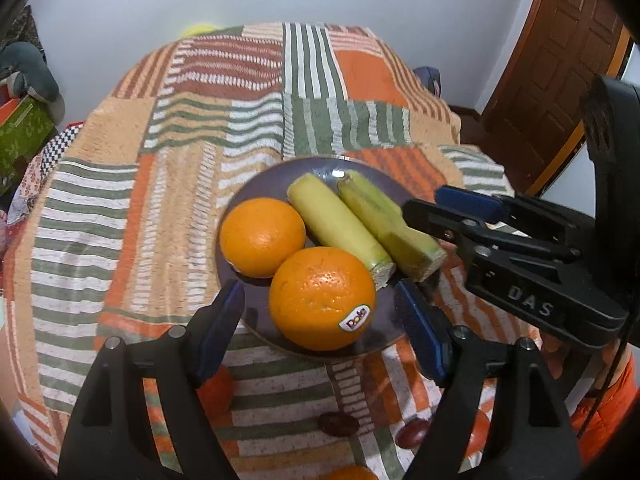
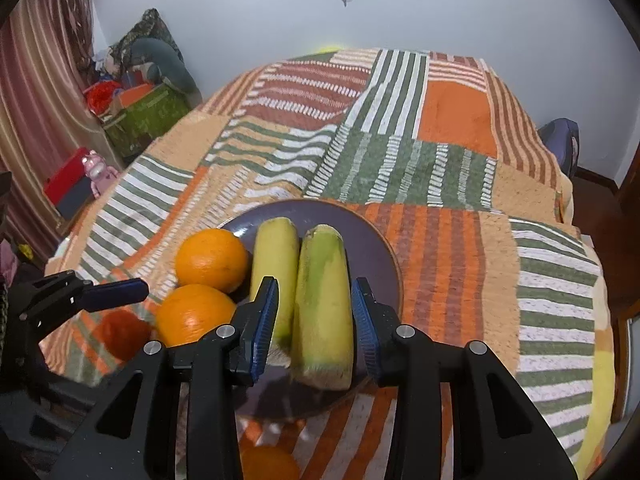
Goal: Organize fruits
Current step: 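Lower the Dole orange onto the plate and open while the right gripper sets the corn cob beside it, then grasp a red tomato with the left gripper while the right gripper grasps another tomato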
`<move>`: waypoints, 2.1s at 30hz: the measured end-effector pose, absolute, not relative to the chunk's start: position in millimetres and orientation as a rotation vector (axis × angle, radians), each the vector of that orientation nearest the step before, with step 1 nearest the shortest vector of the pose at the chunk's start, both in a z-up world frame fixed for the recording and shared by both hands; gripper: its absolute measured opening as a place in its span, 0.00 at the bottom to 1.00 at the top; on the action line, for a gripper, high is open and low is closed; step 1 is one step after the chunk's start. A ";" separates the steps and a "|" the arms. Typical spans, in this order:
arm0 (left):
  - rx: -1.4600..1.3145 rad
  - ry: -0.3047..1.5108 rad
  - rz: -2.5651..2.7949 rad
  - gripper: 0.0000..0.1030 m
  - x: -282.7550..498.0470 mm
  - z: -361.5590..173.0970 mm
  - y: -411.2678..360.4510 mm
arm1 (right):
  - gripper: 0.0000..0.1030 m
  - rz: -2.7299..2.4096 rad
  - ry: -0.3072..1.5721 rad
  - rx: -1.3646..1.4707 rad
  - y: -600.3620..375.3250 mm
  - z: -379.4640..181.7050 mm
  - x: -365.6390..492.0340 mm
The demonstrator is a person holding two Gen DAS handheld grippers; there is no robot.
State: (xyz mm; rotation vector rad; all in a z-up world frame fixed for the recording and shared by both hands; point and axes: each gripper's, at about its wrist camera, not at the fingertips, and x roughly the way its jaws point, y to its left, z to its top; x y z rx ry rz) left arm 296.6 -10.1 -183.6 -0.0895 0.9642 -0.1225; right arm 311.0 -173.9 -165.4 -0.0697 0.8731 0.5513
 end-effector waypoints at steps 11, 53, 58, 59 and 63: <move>-0.055 0.836 -0.103 0.81 228.7 -124.7 -0.4 | 0.44 0.549 0.771 -0.079 -189.4 -120.5 244.6; -0.145 1.011 -0.017 0.79 203.5 -214.8 61.5 | 0.42 0.534 0.949 -0.082 -196.9 -196.6 180.7; -0.137 1.029 -0.017 0.68 232.1 -225.1 63.9 | 0.42 0.531 0.926 -0.062 -201.0 -187.5 192.2; -0.133 1.031 -0.017 0.67 234.8 -226.7 63.7 | 0.42 0.530 0.923 -0.061 -201.2 -186.5 194.2; -0.118 1.053 -0.015 0.54 247.7 -237.2 64.8 | 0.42 0.528 0.917 -0.059 -201.8 -184.7 203.2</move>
